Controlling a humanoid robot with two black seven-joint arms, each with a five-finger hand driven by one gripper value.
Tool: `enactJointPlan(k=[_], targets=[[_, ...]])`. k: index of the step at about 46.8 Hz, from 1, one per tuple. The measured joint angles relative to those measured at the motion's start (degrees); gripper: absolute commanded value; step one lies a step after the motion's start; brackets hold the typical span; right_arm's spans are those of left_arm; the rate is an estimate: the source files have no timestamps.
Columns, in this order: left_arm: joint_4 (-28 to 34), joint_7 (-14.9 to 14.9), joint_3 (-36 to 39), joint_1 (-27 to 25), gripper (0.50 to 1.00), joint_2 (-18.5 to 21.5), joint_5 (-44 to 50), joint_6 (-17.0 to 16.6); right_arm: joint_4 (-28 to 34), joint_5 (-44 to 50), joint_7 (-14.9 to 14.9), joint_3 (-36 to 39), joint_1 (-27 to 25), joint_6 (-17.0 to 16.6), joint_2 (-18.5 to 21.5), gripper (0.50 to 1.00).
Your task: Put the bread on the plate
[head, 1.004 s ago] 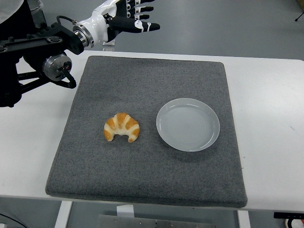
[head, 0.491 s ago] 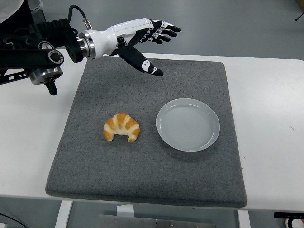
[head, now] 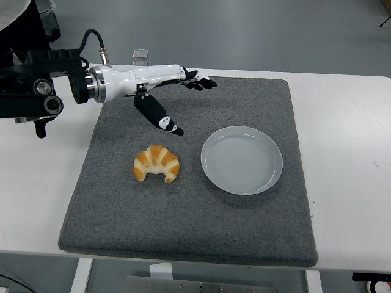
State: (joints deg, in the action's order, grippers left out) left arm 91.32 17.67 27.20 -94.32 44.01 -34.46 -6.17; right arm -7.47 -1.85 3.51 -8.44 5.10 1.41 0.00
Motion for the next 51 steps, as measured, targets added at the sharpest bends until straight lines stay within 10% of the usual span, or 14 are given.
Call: enactJointPlan(k=[24, 51], targets=[[3.30, 0.00, 0.55, 2.45, 0.990, 9.04, -8.88, 4.06, 0.00, 0.00, 0.01, 0.00, 0.01, 0.00, 0.00, 0.930], [-1.97, 0.17, -7.29, 18.75, 0.992, 7.34, -19.13, -2.88, 0.00, 0.00, 0.01, 0.00, 0.02, 0.00, 0.00, 0.930]])
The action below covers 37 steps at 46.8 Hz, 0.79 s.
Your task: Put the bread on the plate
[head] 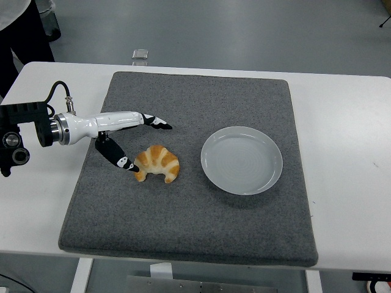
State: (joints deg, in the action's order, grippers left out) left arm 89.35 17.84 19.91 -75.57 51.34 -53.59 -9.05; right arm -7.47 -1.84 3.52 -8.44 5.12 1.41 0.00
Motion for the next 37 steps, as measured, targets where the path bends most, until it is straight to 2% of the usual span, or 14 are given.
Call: enactJointPlan(k=[7, 37], targets=[[-2.37, 0.08, -2.41, 3.36, 0.990, -2.44, -0.45, -0.12, 0.00, 0.00, -0.01, 0.00, -0.01, 0.00, 0.00, 0.930], [-5.40, 0.61, -4.92, 9.00, 0.992, -6.61, -1.51, -0.75, 0.00, 0.00, -0.01, 0.00, -0.01, 0.00, 0.00, 0.930]])
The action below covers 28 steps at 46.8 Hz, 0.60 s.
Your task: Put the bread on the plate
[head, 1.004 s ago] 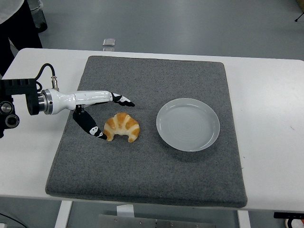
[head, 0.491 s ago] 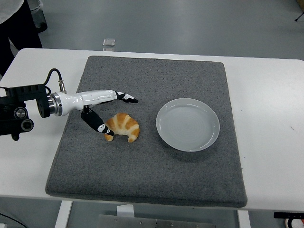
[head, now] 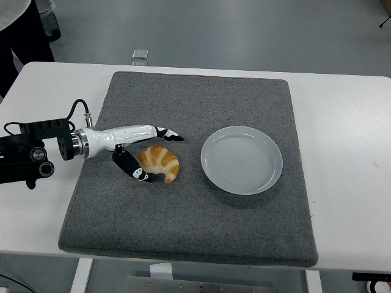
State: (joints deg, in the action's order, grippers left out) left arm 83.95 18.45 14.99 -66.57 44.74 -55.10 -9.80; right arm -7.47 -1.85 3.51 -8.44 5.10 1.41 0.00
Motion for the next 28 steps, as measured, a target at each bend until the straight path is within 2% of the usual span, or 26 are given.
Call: enactJointPlan(k=[28], targets=[[-2.62, 0.80, -2.58, 3.14, 0.992, -2.21, -0.08, 0.04, 0.00, 0.00, 0.00, 0.00, 0.03, 0.00, 0.00, 0.930]])
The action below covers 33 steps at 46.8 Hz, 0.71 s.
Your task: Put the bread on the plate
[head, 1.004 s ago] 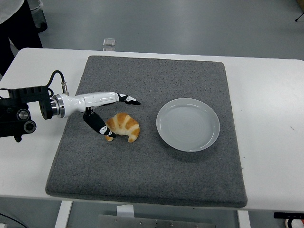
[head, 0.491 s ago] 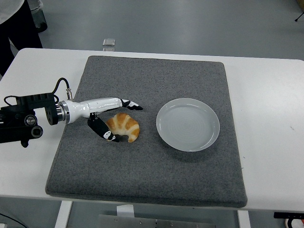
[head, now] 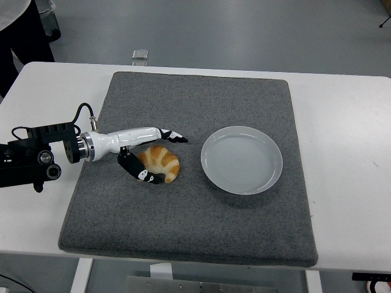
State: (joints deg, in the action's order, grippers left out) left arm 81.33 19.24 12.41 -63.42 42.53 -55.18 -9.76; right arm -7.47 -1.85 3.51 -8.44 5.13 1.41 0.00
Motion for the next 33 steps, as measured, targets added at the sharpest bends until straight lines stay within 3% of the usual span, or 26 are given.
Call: enactJointPlan(k=[10, 23, 33], targets=[[-1.47, 2.66, -0.03, 0.86, 0.988, -1.31, -0.09, 0.00, 0.00, 0.00, 0.00, 0.00, -0.03, 0.00, 0.00, 0.930], [-3.28, 3.22, -0.02, 2.08, 0.981, -2.44, -0.10, -0.35, 0.00, 0.00, 0.01, 0.00, -0.01, 0.00, 0.00, 0.930], [-3.44, 3.26, -0.02, 2.16, 0.928, -2.37, -0.17, -0.50, 0.00, 0.00, 0.00, 0.00, -0.02, 0.00, 0.00, 0.932]])
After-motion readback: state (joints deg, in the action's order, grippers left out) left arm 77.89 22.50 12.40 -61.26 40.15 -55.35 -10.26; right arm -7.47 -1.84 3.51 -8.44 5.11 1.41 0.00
